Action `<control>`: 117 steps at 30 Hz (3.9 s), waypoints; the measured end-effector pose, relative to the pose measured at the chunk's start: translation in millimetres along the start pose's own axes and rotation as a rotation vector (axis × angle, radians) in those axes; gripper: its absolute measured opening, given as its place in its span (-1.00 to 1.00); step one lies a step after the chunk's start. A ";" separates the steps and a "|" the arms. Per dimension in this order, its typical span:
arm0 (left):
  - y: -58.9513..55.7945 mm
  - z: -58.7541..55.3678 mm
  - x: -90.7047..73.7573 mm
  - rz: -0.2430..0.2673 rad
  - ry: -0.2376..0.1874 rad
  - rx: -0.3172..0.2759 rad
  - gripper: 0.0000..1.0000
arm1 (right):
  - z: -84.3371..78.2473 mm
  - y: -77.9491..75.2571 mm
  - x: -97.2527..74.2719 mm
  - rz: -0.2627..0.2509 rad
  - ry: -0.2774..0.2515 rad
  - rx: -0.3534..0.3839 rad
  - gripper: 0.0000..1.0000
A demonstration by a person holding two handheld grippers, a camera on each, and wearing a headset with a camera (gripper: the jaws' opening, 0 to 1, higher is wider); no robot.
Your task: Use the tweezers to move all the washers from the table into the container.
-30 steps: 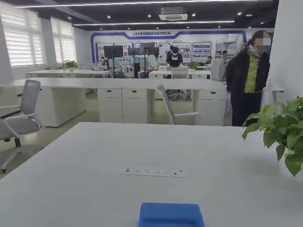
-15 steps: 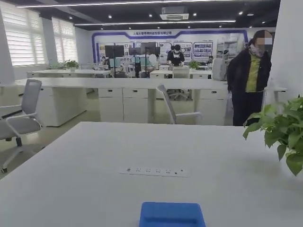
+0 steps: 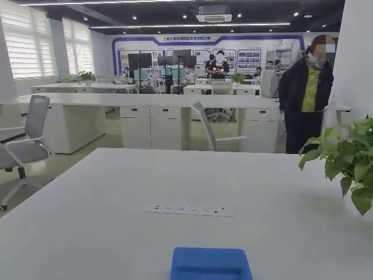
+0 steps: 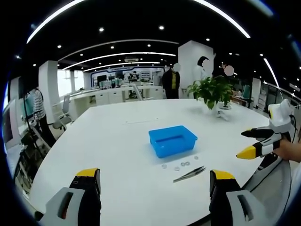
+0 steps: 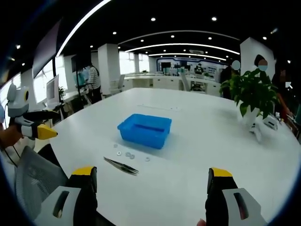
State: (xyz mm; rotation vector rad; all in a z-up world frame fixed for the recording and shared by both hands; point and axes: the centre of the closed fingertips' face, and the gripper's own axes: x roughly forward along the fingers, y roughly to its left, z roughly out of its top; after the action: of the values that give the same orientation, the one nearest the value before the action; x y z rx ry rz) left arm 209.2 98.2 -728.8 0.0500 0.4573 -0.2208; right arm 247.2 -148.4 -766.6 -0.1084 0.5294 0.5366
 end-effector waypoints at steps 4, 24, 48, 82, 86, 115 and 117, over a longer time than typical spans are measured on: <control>-1.2 -0.2 0.5 -0.003 0.006 0.009 0.98 | 0.6 -0.6 -0.1 -0.001 -0.003 0.002 0.94; -0.2 -0.4 1.2 0.001 0.011 0.018 0.98 | 0.4 -0.6 0.0 0.004 -0.004 0.007 0.94; -16.1 -14.3 61.7 -0.140 0.112 0.073 0.64 | -13.7 0.1 9.7 0.031 0.073 0.016 0.90; -74.3 -80.6 145.4 -0.520 0.408 0.301 -0.27 | -19.3 -21.0 9.8 0.024 0.085 0.103 0.89; -76.0 -89.1 144.9 -0.563 0.441 0.363 -0.38 | -21.5 -21.3 11.9 0.023 0.095 0.100 0.88; -76.1 -100.2 134.6 -0.555 0.469 0.570 -1.00 | -6.1 7.3 17.7 0.102 0.075 0.045 0.85; -75.8 -101.2 132.5 -0.557 0.469 0.572 -1.00 | -4.1 14.2 18.7 0.117 0.074 0.031 0.85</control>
State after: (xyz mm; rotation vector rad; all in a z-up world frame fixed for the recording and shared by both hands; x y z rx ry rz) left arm 264.3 7.6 -878.1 0.5468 0.8600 -0.8961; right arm 251.7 -128.6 -779.1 -0.0678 0.6190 0.6401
